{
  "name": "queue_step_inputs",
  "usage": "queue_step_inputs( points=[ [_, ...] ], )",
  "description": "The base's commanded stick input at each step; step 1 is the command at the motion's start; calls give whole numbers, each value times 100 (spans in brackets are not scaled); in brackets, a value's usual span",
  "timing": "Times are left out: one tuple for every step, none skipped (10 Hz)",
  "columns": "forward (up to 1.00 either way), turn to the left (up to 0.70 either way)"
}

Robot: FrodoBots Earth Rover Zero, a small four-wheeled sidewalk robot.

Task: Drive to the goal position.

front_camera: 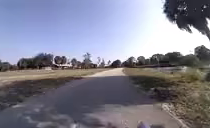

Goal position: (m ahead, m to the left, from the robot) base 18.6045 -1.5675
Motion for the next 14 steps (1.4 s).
queue_step_inputs(
  points=[
    [100,2],
    [100,3],
    [100,3],
    [100,2],
    [100,2],
    [100,2],
    [100,2],
    [100,2],
    [100,2],
    [100,2],
    [100,2],
    [100,2],
    [100,2],
    [100,2]
  ],
)
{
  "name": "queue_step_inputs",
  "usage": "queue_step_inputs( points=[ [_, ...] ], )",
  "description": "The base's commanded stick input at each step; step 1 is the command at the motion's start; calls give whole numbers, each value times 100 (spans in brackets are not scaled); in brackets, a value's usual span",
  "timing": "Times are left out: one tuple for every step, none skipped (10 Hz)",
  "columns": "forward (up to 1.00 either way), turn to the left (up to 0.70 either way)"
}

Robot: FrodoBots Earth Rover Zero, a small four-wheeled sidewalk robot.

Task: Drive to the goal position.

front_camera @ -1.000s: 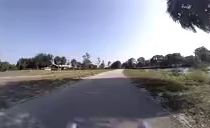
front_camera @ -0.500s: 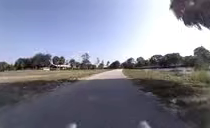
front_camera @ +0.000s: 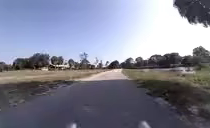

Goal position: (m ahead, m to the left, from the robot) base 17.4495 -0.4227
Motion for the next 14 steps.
queue_step_inputs(
  points=[
    [100,2],
    [100,2],
    [100,2],
    [100,3],
    [100,3],
    [100,3],
    [100,2],
    [100,2],
    [100,2],
    [100,2],
    [100,1],
    [100,-1],
    [100,-15],
    [100,-20]
  ],
)
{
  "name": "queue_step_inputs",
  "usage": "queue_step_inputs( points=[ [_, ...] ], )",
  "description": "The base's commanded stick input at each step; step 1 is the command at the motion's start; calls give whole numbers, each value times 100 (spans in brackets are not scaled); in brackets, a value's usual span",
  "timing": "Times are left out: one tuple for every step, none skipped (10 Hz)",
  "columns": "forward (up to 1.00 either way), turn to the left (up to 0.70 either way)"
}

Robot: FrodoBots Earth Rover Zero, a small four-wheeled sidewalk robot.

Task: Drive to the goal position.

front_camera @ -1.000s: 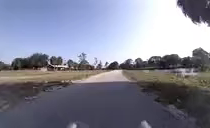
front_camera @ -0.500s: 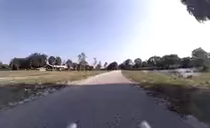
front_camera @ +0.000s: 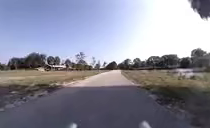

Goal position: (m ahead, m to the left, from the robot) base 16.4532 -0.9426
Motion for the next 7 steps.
queue_step_inputs(
  points=[
    [100,-18],
    [100,0],
    [100,0],
    [100,0],
    [100,0],
    [100,0],
    [100,0]
  ],
)
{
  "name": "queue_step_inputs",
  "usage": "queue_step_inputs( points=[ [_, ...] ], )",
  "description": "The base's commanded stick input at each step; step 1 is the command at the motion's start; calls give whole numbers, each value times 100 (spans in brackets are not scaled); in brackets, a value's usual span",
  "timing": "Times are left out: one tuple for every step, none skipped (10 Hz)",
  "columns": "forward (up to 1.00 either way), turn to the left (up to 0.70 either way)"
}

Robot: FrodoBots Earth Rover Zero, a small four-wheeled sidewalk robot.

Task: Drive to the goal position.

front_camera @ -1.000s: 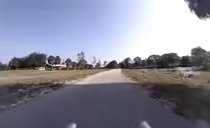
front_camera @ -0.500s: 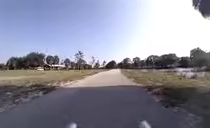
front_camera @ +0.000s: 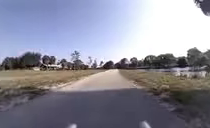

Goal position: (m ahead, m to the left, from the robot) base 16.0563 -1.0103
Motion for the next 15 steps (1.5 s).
queue_step_inputs(
  points=[
    [100,-2],
    [100,-4],
    [100,-13],
    [100,-19],
    [100,-16],
    [100,0],
    [100,0],
    [100,0],
    [100,0],
    [100,0],
    [100,0],
    [100,-3],
    [100,-3],
    [100,-3],
    [100,0]
  ],
)
